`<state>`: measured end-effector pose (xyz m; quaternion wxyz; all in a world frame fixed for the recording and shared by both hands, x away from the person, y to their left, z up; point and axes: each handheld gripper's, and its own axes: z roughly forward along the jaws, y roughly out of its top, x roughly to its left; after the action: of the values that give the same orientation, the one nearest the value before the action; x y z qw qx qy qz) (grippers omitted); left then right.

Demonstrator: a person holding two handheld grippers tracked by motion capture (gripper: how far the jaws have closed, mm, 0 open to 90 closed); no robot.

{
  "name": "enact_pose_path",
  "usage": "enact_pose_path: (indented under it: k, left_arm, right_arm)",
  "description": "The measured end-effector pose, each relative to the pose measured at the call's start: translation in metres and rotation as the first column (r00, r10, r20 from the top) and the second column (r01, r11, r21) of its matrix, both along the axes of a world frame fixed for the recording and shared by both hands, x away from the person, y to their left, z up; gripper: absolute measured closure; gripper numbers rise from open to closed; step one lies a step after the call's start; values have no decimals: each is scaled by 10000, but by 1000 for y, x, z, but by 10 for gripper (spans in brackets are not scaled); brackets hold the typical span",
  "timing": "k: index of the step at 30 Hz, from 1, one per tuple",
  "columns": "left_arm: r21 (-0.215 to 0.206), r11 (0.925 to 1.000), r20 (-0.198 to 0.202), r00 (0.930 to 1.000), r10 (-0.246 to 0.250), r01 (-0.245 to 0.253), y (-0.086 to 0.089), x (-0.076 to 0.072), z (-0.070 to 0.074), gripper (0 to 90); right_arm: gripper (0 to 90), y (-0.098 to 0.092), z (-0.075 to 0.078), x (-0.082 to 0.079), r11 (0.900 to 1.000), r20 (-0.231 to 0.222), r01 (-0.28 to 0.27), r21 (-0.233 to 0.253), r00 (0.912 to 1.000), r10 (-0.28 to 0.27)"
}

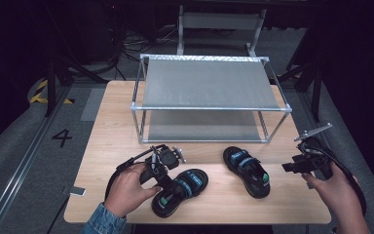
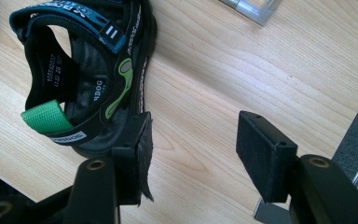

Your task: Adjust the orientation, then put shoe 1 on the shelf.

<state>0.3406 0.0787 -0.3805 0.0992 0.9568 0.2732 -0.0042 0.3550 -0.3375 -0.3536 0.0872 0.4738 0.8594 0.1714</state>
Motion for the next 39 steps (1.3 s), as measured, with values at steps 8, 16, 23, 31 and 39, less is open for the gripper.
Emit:
enact_pose_path:
  k: [8, 16, 23, 31, 39]
  left_arm:
    - [-38, 9999, 3, 9999, -155, 155, -10, 2, -14, 371]
    - [-465, 9988, -28, 9999, -154, 152, -12, 1, -14, 592]
    - [-613, 9978, 33, 9996, 266, -264, -11, 2, -10, 671]
    - [-584, 9954, 280, 9966, 771, -753, -11, 3, -7, 726]
    - [-975, 9832, 123, 9876, 1562, -1543, -4, 8, 1, 725]
  right_arm:
    - [459, 1, -3, 2, 10000, -105, -37, -10, 9999, 36]
    - [459, 2, -4, 2, 9999, -97, -97, -27, 9999, 96]
    - [459, 1, -3, 1, 10000, -64, -95, -4, 9999, 95]
    - [456, 1, -4, 2, 9999, -71, -121, -39, 9999, 121]
    - [457, -1, -2, 1, 10000, -62, -53, -23, 10000, 53]
